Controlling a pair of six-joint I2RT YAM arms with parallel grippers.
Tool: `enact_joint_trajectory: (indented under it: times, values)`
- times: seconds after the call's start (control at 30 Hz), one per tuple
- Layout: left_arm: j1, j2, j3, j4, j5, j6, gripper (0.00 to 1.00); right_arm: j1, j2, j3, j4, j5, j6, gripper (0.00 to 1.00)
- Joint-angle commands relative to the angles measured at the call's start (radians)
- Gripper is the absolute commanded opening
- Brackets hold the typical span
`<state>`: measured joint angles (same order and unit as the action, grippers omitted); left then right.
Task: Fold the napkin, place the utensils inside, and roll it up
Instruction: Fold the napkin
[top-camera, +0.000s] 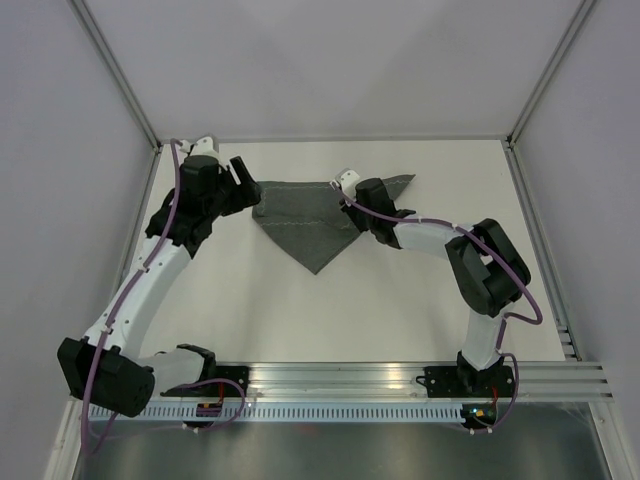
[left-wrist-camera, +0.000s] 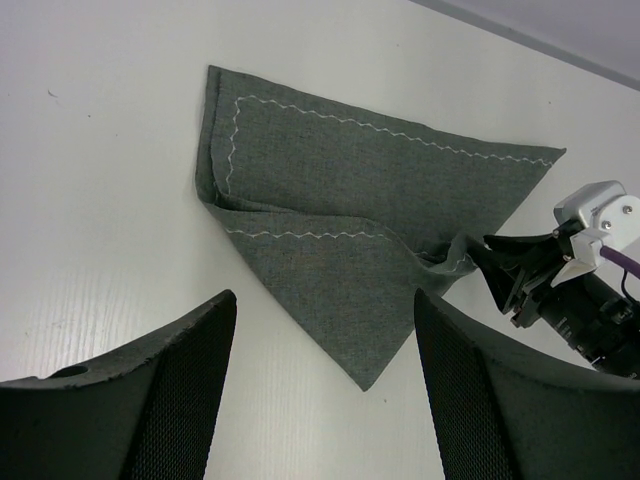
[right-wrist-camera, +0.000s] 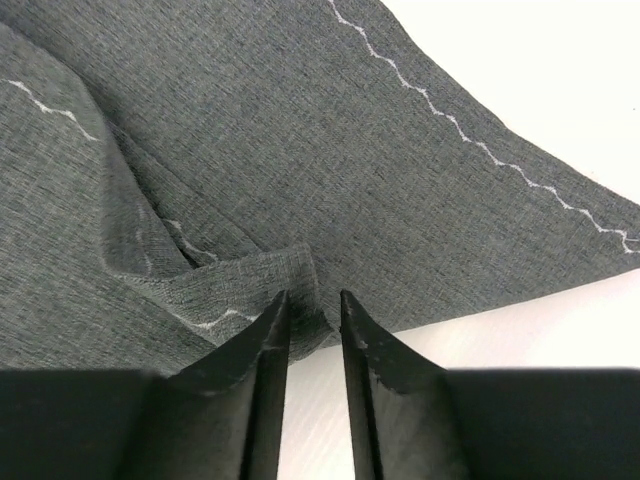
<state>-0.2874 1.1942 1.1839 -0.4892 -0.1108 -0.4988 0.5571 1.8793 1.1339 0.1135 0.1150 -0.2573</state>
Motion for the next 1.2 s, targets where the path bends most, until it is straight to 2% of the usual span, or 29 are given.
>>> enact_joint_trajectory:
  times: [0.0,0.1,0.27,0.43,0.7,0.87,1.17]
  values:
    - [0.005,0.021,-0.023,0.057,0.065,-0.017,0.77,-0.019,-0.042,0.043,-0.043,0.025,0.036,0.35]
    - [0.005,0.031,-0.062,0.096,0.1,-0.036,0.77,-0.042,-0.049,0.082,-0.08,0.025,0.067,0.49]
    - [-0.001,0.051,-0.159,0.182,0.157,-0.081,0.77,-0.098,-0.042,0.179,-0.17,0.025,0.116,0.61]
    - [-0.042,0.116,-0.237,0.279,0.198,-0.115,0.74,-0.223,0.009,0.285,-0.271,-0.072,0.217,0.61]
    - [-0.148,0.297,-0.247,0.399,0.201,-0.175,0.68,-0.399,0.165,0.426,-0.376,-0.267,0.357,0.62]
    - [-0.183,0.381,-0.228,0.478,0.224,-0.214,0.67,-0.476,0.27,0.497,-0.38,-0.423,0.456,0.62]
    - [-0.202,0.481,-0.182,0.555,0.258,-0.247,0.66,-0.549,0.379,0.541,-0.295,-0.532,0.644,0.65]
